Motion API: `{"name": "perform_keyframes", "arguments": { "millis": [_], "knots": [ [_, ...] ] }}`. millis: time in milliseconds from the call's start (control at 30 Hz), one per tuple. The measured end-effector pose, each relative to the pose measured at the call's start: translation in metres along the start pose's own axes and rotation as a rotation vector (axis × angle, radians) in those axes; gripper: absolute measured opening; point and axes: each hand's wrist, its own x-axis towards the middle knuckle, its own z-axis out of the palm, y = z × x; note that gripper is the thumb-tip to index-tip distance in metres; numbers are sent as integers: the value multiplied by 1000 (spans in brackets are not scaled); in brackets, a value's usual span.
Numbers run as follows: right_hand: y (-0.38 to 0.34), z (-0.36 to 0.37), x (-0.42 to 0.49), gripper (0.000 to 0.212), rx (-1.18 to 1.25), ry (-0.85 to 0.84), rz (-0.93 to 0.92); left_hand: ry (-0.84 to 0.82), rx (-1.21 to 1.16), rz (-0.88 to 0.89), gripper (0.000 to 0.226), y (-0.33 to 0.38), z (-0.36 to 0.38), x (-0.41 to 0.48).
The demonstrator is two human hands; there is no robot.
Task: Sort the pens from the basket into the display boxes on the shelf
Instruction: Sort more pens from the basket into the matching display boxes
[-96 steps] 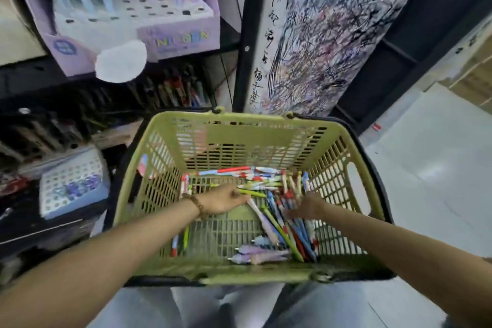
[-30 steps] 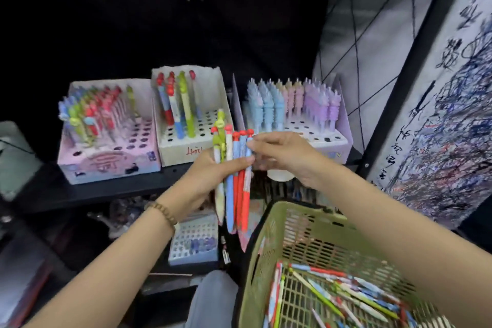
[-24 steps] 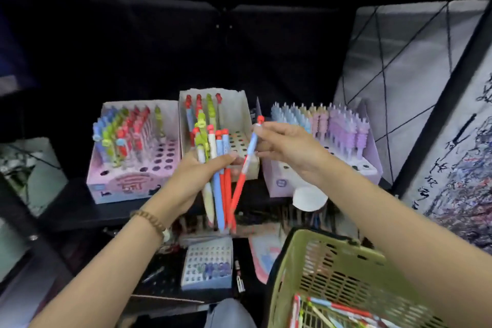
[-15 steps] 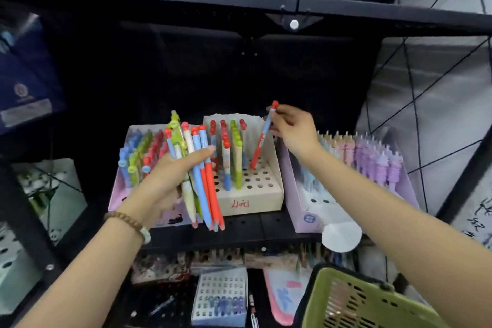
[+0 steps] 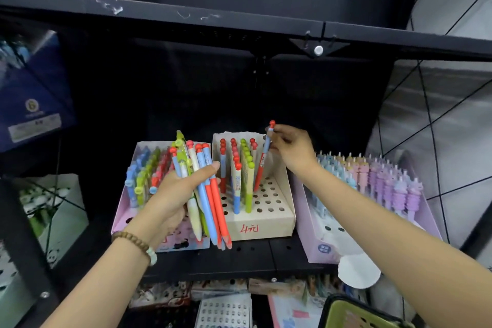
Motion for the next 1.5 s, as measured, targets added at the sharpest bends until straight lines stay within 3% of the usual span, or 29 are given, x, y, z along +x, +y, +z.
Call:
{"name": "perform_keyframes", "arguments": {
  "millis": [233,400,500,600,733,867,967,1033,1100,1167,1333,1500],
  "knots": [
    [5,-6,-1,19,1,34,-16,4,-24,4,41,1,0,-2],
    [15,-8,-5,9,61,64,31,17,-37,-9,31,-1,2,-1],
    [22,-5,-5,13,-139,15,-14,29,-36,-5,26,-3,2,0],
    [21,3,-4,14,-299,-67,-63,34,-28,-8,28,-3,3,1],
    [25,13,-11,11,-372,-108,7,30,-60,-17,32,-4,8,-2],
    [16,5,-21,15,-320,-138,112,32,-61,-26,42,-3,10,-9],
    [-14,-3,-33,10,-249,-59,-51,-41,-62,-19,41,-1,15,-14],
    [-36,-1,-51,16,-201,-192,-90,-95,-61,-10,39,1,23,-18],
    [-48,4,-68,23,-187,-379,-1,-133,-32,12,39,3,32,-20],
    [-52,7,-75,24,-189,-458,80,-159,-3,40,40,5,40,-22],
    [-58,0,-67,19,-18,-373,198,-133,-39,31,40,9,27,-25],
    [-69,-15,-47,20,55,-222,126,-57,-41,98,35,14,-9,-23]
  ]
}}
